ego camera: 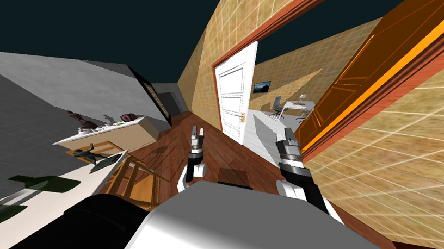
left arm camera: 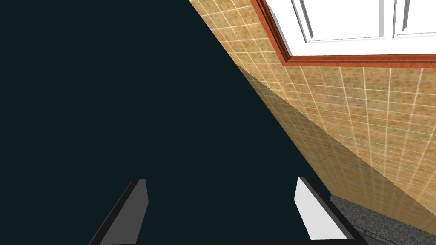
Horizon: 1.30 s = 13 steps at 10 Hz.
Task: Push the door open
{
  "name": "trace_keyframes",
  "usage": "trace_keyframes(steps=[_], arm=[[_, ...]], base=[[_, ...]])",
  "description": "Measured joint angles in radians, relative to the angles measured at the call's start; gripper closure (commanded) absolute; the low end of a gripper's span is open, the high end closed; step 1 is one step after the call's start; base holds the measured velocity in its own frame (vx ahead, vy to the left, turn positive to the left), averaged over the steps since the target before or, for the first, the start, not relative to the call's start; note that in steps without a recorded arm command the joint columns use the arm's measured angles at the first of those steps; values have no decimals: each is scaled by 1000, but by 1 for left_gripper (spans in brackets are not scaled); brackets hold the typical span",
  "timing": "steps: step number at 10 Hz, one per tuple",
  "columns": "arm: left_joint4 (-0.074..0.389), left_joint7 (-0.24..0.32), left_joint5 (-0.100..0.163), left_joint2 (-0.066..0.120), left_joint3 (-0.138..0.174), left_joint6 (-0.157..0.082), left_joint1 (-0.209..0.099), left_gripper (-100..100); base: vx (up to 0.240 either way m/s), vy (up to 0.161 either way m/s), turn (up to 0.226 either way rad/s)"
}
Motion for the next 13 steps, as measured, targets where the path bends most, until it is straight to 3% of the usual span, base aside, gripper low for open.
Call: trace_keyframes(steps=[13], arm=[[274,36,-33,41,-11,22,-161,-100]], base=[[87,17,-51]])
